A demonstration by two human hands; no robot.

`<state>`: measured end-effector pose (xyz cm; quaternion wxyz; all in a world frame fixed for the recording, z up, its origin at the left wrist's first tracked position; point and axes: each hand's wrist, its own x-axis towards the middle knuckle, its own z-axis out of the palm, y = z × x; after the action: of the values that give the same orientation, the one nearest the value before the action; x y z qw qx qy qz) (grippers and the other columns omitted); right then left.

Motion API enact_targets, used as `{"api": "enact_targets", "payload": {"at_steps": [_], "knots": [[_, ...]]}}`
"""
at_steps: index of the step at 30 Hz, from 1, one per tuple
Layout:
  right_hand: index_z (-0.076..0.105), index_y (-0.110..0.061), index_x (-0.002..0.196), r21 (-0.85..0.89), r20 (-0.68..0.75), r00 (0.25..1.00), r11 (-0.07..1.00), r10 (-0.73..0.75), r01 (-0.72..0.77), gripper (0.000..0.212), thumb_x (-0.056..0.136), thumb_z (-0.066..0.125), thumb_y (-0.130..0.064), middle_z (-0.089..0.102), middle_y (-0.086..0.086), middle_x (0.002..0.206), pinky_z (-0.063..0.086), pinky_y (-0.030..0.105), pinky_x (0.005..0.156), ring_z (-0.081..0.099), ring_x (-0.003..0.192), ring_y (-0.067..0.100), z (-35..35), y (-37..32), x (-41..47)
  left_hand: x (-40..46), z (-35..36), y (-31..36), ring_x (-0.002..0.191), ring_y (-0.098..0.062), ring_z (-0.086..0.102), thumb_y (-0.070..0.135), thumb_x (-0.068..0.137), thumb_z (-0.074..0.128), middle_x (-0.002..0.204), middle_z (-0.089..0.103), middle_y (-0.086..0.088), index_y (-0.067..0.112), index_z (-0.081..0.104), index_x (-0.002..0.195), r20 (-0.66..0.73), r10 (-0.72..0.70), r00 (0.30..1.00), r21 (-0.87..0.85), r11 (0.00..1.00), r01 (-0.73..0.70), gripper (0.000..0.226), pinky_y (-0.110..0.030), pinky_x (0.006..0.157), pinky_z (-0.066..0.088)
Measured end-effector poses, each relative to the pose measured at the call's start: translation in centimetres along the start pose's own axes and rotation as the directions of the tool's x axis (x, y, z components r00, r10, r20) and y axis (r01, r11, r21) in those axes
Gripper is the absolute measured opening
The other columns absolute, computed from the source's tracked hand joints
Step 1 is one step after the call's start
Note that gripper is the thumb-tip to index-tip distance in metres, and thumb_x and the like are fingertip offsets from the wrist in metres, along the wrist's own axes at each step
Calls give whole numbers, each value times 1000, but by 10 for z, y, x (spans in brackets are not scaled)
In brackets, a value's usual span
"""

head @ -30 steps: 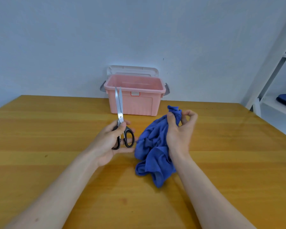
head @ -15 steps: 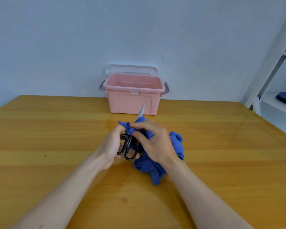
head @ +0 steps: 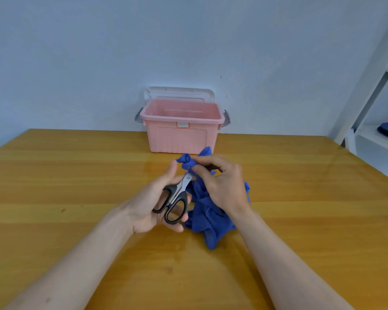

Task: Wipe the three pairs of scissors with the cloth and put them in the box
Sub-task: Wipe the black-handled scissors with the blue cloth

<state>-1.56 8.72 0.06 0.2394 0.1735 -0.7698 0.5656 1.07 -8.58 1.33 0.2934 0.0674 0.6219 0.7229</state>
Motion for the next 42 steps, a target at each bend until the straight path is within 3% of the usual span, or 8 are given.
{"api": "enact_targets", "payload": {"at_steps": [6, 14, 21, 25, 27, 30, 38, 42], "knots": [[78, -20, 95, -9, 93, 994, 998, -64, 65, 18, 81, 79, -8, 69, -14, 86, 51, 18, 76, 65, 82, 5, -8, 2, -3, 2, -4, -6, 62, -29, 53, 89, 73, 35, 86, 51, -15, 8, 64, 117, 23, 22, 999, -129, 991, -19, 97, -30, 45, 41], [74, -32, 88, 8, -153, 983, 995, 102, -102, 20, 85, 75, -12, 73, -12, 85, 50, 18, 78, 66, 81, 6, -20, 13, 12, -1, -5, -5, 64, -27, 53, 82, 81, 24, 83, 50, -11, 28, 63, 127, 131, 10, 991, 79, 997, -21, 81, -30, 47, 44], [75, -20, 98, 97, -302, 919, 967, 252, -234, 12, 89, 71, -13, 74, -11, 86, 54, 21, 74, 68, 83, 8, -27, 24, 19, 7, -11, -6, 69, -23, 53, 55, 97, 38, 81, 55, -7, 23, 71, 115, -50, 75, 996, 178, 982, -65, 50, -28, 48, 35], [73, -18, 102, 130, -346, 913, 975, 216, -181, 12, 91, 69, -15, 73, -9, 89, 52, 18, 72, 67, 84, 9, -25, 16, 18, 8, -9, -3, 63, -10, 45, 31, 86, 53, 64, 53, 11, 20, 74, 85, -274, 259, 926, 477, 873, -103, 23, -23, 51, 29], [72, -19, 102, 114, -356, 918, 983, 173, -141, 12, 92, 68, -16, 72, -9, 91, 52, 20, 74, 65, 85, 8, -19, 10, 13, 8, -7, -3, 55, -5, 42, 22, 91, 54, 57, 47, 15, 24, 70, 89, -351, 360, 865, 623, 779, -71, 17, -21, 51, 31], [70, -22, 103, 78, -384, 920, 996, 72, -46, 12, 93, 66, -15, 70, -6, 97, 50, 21, 77, 64, 89, 9, -8, 3, 5, 7, -8, -4, 69, -5, 51, 22, 88, 55, 84, 51, 12, 28, 64, 105, -387, 457, 801, 783, 622, 24, 20, -22, 60, 37], [76, -13, 99, -151, 31, 974, 963, -223, 225, 14, 86, 72, -9, 71, -12, 94, 47, 15, 83, 63, 90, 5, 29, 3, -13, 12, -4, -9, 85, -15, 56, 34, 74, 74, 89, 59, 9, 25, 62, 100, -356, 657, 664, 890, 455, 26, 31, -26, 65, 40], [78, -15, 98, -165, 50, 991, 977, -124, 131, 13, 86, 73, -12, 75, -5, 91, 51, 20, 80, 66, 87, 7, 32, 6, -8, 15, -5, -10, 96, -16, 61, 33, 69, 78, 107, 63, 11, 25, 35, 146, -355, 685, 636, 885, 465, -7, 88, -25, 72, 42]]}}
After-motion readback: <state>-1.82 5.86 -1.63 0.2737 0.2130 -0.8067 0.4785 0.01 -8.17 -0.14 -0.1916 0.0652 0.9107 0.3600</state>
